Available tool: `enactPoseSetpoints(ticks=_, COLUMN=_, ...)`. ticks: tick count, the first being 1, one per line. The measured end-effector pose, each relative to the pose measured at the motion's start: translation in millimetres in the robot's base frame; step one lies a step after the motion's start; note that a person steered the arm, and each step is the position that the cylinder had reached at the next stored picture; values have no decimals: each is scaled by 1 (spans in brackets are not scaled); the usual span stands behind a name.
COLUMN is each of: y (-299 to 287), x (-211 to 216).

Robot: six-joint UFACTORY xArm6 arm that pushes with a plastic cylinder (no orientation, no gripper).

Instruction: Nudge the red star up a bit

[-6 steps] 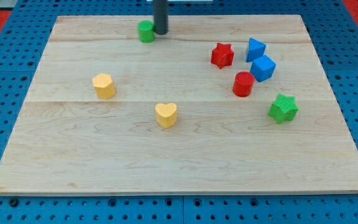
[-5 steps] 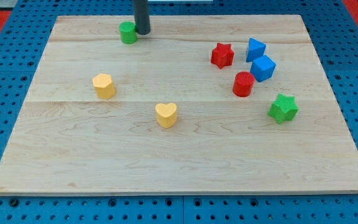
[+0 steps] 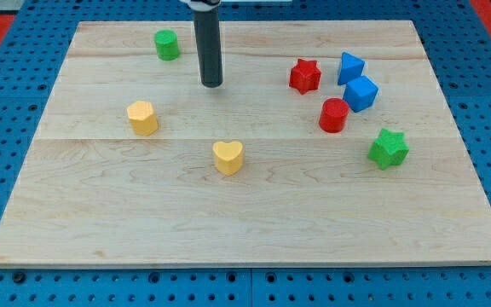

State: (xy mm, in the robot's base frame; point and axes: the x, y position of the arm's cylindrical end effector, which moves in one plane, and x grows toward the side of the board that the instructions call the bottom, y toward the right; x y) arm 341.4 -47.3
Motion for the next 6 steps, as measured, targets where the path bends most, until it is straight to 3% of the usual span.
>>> enactPoseSetpoints(ticks=3, y=90, x=38)
enactPoseSetpoints(ticks=6, y=113, x=9)
